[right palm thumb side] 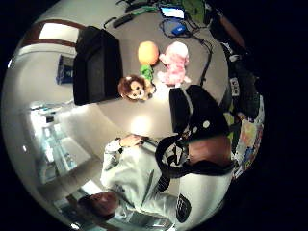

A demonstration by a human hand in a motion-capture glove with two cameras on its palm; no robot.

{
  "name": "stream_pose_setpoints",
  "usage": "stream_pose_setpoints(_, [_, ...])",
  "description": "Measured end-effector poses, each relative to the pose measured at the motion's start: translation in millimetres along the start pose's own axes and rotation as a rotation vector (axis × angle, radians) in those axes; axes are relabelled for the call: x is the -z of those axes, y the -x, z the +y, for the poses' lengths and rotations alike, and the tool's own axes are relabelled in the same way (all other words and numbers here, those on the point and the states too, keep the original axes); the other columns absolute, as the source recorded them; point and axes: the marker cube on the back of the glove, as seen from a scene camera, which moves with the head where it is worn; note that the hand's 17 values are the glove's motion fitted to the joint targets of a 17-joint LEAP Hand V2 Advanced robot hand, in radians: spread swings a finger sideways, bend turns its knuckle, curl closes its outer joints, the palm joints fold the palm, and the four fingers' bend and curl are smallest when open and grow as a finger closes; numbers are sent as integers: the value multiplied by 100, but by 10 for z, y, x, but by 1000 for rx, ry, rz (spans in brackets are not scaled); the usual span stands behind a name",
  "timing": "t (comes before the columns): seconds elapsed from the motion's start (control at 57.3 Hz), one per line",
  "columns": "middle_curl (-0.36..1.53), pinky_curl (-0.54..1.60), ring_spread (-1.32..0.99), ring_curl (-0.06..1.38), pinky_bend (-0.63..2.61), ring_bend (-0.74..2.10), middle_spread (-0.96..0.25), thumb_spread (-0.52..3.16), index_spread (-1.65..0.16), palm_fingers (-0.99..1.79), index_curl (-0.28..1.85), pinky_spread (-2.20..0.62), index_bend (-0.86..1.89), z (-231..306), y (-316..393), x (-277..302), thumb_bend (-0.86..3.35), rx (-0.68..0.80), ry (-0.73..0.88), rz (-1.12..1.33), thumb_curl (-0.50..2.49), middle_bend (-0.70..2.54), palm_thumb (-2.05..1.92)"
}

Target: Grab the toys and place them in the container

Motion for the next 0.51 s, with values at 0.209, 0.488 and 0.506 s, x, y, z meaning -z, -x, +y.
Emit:
stream_pose_setpoints(0.209, [12,27,-16,17,70,45,-3,119,-19,20,9,-9,12,-369,114,-186,14,59,-85,-5,6,22,9])
stream_pose_setpoints(0.488, [18,30,-9,14,78,24,-2,142,-26,-18,16,-2,15,-942,188,-766,5,142,-47,-62,13,13,-3])
stream_pose_setpoints(0.506, [18,30,-8,14,78,23,-2,142,-26,-19,17,-2,15,-988,189,-847,5,142,-50,-73,13,13,-2])
